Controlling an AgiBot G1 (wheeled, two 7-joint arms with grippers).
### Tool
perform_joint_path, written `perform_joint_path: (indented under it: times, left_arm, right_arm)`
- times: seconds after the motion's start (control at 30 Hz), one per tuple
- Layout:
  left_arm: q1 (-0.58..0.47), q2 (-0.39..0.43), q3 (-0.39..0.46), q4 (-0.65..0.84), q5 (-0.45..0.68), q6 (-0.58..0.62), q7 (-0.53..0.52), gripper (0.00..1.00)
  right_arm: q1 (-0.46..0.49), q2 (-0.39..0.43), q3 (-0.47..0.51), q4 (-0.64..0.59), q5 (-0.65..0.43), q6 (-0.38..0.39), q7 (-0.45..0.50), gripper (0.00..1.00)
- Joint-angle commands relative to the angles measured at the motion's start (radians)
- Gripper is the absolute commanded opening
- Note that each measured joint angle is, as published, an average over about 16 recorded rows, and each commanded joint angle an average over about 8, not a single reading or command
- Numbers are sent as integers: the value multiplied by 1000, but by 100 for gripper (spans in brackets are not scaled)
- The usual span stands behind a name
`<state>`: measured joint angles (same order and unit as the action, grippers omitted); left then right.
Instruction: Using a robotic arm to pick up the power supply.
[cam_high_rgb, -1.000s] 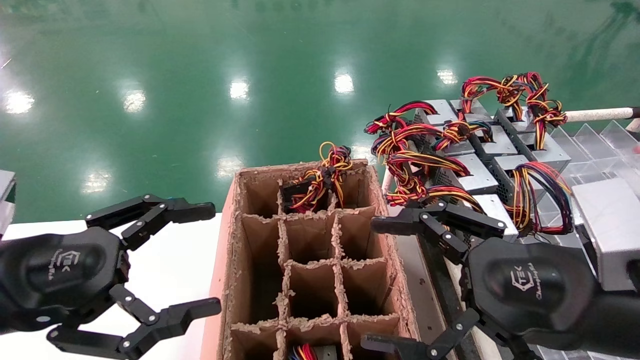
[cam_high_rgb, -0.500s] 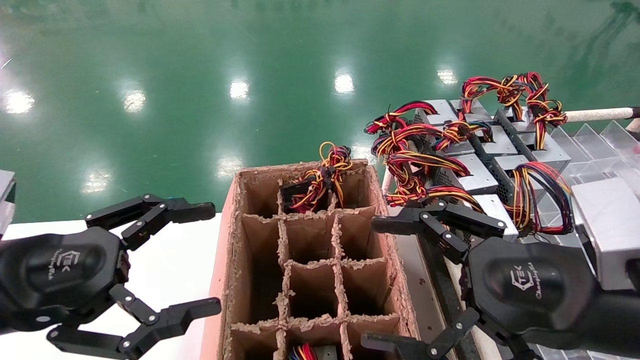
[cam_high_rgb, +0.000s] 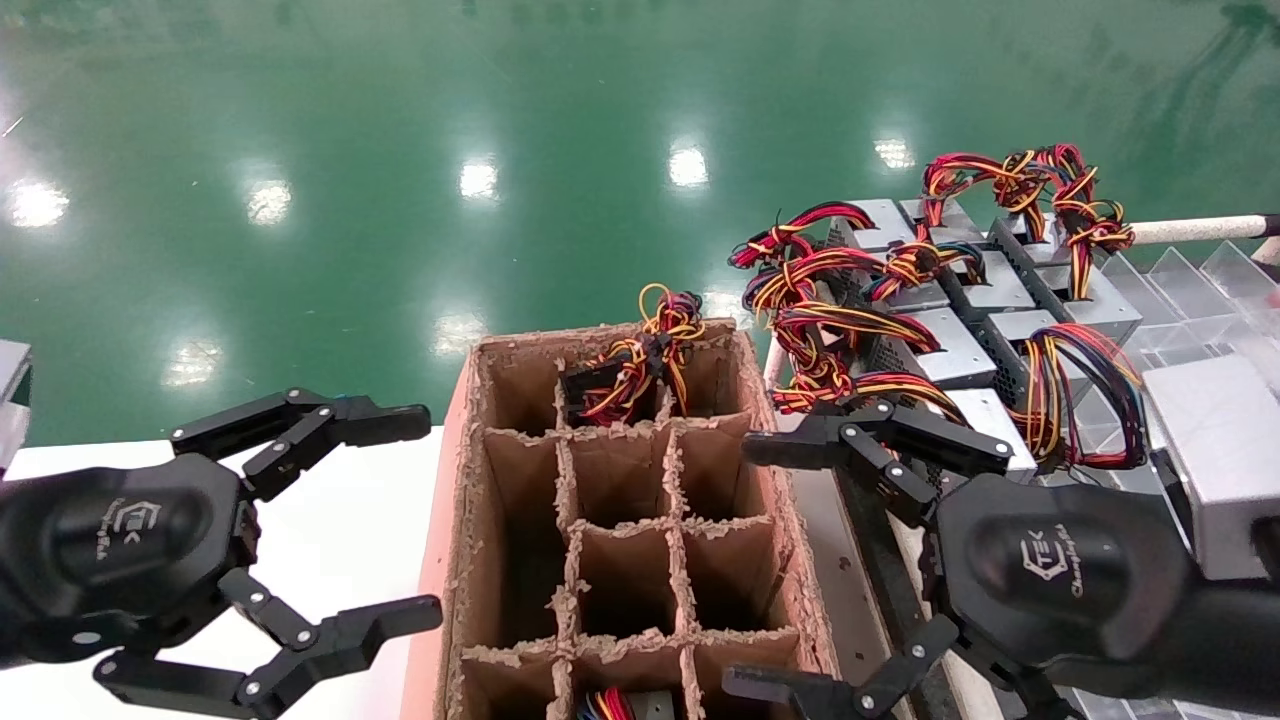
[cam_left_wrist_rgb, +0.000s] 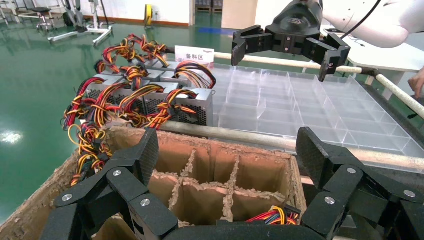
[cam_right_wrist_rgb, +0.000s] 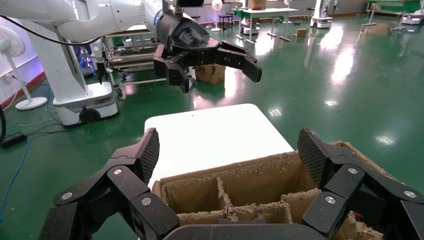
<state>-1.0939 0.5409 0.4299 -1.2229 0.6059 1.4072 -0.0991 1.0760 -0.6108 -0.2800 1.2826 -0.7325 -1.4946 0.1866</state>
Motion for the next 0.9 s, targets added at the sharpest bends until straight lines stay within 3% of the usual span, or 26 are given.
perform_joint_path:
  times: [0.03,0.9]
  left_arm:
    - [0,0,0,0,0,0,0,100]
    - [0,0,0,0,0,0,0,100]
  right_arm:
    - [0,0,0,0,0,0,0,100]
    - [0,0,0,0,0,0,0,100]
